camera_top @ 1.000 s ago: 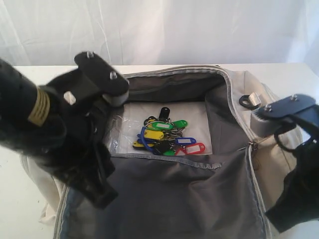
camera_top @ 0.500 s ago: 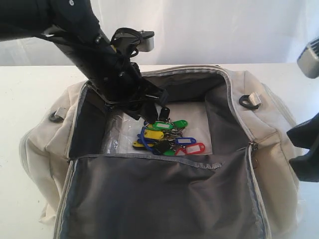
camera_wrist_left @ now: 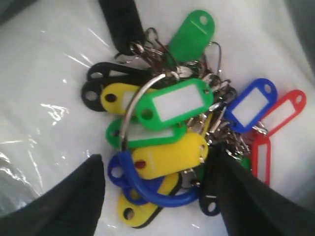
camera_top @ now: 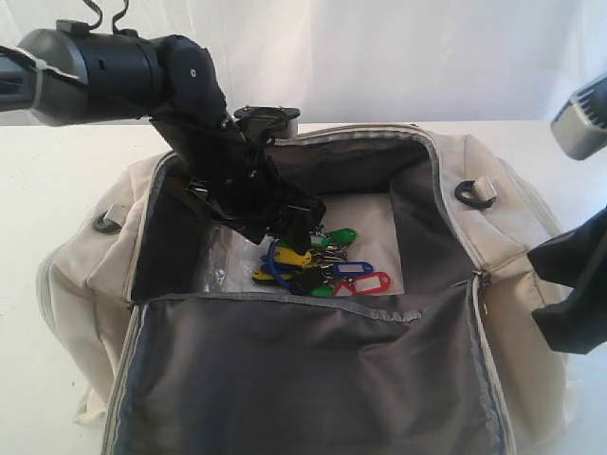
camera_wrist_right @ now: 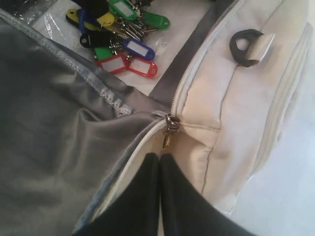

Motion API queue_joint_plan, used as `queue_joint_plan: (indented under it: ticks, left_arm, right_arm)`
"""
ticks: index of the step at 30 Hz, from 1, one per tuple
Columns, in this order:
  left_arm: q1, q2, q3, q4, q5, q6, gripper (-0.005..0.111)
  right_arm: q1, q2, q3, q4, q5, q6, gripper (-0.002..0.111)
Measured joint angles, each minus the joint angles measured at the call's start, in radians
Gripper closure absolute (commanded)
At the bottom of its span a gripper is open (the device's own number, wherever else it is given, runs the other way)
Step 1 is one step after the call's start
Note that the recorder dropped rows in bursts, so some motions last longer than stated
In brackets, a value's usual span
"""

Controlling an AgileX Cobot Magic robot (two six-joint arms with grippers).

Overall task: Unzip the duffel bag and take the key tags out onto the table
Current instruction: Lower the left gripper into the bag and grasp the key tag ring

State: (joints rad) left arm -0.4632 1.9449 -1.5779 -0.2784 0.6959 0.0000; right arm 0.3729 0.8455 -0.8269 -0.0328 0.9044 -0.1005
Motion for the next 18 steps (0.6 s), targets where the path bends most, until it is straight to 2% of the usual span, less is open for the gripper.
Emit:
queue_joint_plan:
  ticks: [7, 18]
  left_arm:
    - [0.052, 0.053, -0.043, -0.171, 0.039, 0.179, 0.04]
    - [0.063, 0.102, -0.047, -0.224, 0.055, 0.263, 0.043]
  right_arm:
    - [0.006, 0.0, 0.037, 0.002, -0.06, 0.0, 0.108]
    - [0.006, 0.0, 0.065, 0.002, -0.116, 0.0, 0.108]
